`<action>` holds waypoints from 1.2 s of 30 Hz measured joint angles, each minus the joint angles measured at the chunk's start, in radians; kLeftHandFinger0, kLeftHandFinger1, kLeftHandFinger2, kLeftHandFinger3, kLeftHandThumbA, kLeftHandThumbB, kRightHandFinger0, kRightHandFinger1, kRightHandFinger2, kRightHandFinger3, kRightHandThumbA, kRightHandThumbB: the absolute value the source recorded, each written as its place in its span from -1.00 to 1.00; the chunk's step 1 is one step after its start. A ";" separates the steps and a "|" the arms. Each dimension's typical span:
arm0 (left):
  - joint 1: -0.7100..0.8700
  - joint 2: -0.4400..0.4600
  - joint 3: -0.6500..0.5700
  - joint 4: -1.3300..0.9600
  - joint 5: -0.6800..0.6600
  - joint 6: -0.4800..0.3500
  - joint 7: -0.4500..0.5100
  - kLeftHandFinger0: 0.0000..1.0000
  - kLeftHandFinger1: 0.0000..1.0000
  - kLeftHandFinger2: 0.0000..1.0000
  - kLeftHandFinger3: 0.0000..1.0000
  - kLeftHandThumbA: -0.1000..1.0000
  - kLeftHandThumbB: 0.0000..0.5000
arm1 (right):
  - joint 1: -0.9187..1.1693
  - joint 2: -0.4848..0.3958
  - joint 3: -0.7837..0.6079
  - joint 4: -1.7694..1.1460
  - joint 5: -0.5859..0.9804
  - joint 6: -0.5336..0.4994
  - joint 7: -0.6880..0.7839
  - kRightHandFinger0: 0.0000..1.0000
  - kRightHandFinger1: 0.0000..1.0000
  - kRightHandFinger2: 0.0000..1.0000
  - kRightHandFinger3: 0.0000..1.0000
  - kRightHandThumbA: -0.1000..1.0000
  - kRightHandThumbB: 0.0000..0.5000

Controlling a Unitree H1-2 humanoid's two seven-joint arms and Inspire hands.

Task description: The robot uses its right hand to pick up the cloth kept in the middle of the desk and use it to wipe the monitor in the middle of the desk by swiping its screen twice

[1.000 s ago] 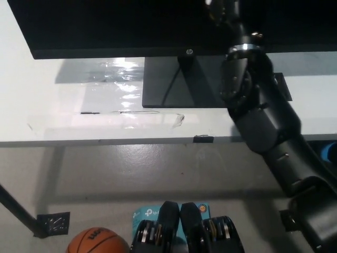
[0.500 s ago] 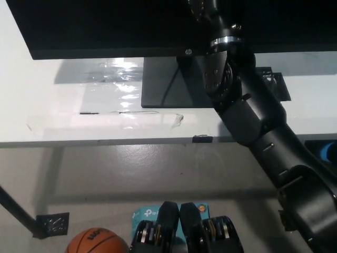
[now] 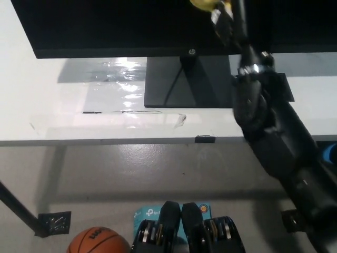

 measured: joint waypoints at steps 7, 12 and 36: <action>-0.003 0.000 0.001 0.003 -0.002 0.000 0.000 0.27 0.08 -1.00 -1.00 0.13 1.00 | 0.216 -0.115 -0.017 -0.212 0.001 -0.002 0.081 -1.00 -0.98 -0.30 -0.57 -1.00 0.19; -0.008 0.000 0.001 0.015 -0.001 -0.001 0.000 0.22 0.05 -1.00 -1.00 0.03 1.00 | 0.331 -0.190 -0.034 -0.220 0.000 0.001 0.140 -1.00 -1.00 -0.49 -0.26 -1.00 -0.07; -0.020 0.003 0.009 -0.009 -0.005 0.004 -0.006 0.21 0.05 -1.00 -1.00 0.04 1.00 | 0.140 -0.189 0.033 0.301 -0.057 0.072 0.226 -0.99 -0.81 -0.26 0.14 -1.00 -0.51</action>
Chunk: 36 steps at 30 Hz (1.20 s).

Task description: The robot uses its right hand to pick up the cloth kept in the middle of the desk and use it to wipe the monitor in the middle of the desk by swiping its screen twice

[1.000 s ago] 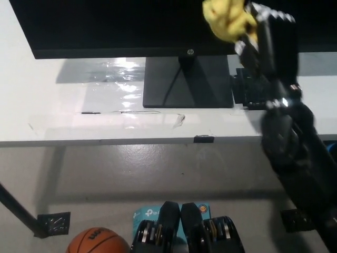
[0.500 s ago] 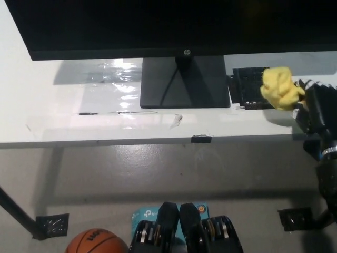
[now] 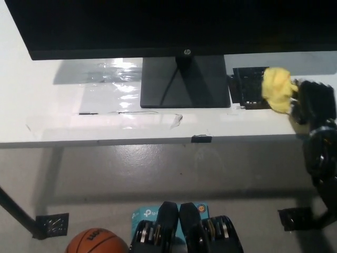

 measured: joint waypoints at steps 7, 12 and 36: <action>-0.001 -0.001 -0.002 0.014 0.001 0.000 0.000 0.24 0.04 -1.00 -1.00 0.08 1.00 | 0.013 0.018 0.044 -0.110 0.000 0.043 0.123 1.00 1.00 1.00 1.00 -0.02 0.75; -0.002 -0.003 -0.002 0.017 0.001 0.000 0.000 0.16 -0.03 -1.00 -1.00 0.08 1.00 | 0.040 0.019 0.039 -0.200 0.000 0.070 0.231 1.00 1.00 1.00 1.00 0.09 1.00; -0.008 -0.003 0.011 0.024 -0.004 -0.001 0.000 0.20 0.02 -1.00 -1.00 -0.06 1.00 | 0.071 -0.024 -0.033 -0.571 -0.142 0.189 0.734 1.00 1.00 1.00 1.00 0.20 1.00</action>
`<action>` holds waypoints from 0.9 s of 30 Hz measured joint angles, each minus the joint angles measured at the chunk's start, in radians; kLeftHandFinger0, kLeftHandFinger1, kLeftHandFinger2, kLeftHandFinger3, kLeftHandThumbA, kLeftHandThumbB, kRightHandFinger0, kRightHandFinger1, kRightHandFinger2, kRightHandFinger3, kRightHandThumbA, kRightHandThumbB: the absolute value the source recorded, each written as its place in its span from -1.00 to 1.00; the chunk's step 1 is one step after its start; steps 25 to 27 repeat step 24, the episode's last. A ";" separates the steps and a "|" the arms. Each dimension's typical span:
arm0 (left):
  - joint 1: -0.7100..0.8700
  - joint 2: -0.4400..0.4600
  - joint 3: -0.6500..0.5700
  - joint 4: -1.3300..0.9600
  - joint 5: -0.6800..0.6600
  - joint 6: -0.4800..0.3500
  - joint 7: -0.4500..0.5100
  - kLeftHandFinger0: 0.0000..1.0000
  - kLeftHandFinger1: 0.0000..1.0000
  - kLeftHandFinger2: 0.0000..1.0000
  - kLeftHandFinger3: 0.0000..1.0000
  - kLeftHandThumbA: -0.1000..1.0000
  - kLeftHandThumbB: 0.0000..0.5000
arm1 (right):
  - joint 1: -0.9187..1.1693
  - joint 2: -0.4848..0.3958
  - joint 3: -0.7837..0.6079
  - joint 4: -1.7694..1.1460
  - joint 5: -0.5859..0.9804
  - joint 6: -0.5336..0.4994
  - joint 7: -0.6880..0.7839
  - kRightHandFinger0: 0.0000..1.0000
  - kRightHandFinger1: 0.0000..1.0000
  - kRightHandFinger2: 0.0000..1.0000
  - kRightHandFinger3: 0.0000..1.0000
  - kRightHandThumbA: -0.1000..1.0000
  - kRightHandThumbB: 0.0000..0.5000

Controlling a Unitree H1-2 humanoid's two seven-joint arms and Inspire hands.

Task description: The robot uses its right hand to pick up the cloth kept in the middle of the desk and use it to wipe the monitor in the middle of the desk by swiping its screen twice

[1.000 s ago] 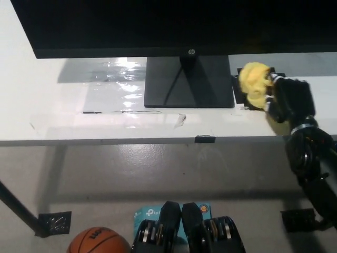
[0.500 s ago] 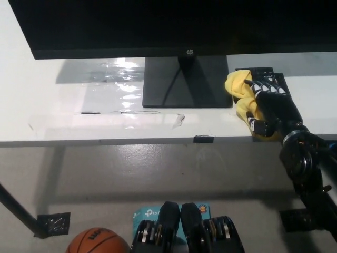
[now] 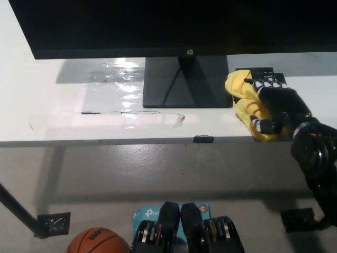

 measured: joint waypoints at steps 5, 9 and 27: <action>0.004 0.000 0.002 -0.003 -0.001 0.000 0.000 0.14 -0.03 -1.00 -1.00 -0.02 1.00 | 0.003 -0.021 -0.065 -0.186 -0.039 0.015 0.078 1.00 1.00 1.00 1.00 0.02 0.69; 0.000 -0.001 0.001 0.003 -0.001 0.000 0.000 0.15 -0.01 -1.00 -1.00 0.02 1.00 | 0.091 -0.005 -0.136 -0.359 -0.053 0.016 0.075 0.66 1.00 1.00 1.00 -0.07 0.09; 0.000 -0.011 -0.002 0.003 0.000 0.003 0.000 0.22 0.03 -1.00 -1.00 -0.04 1.00 | 0.689 0.240 -0.287 -0.321 0.036 -0.065 -0.154 -0.33 0.15 0.77 0.81 -0.64 -0.20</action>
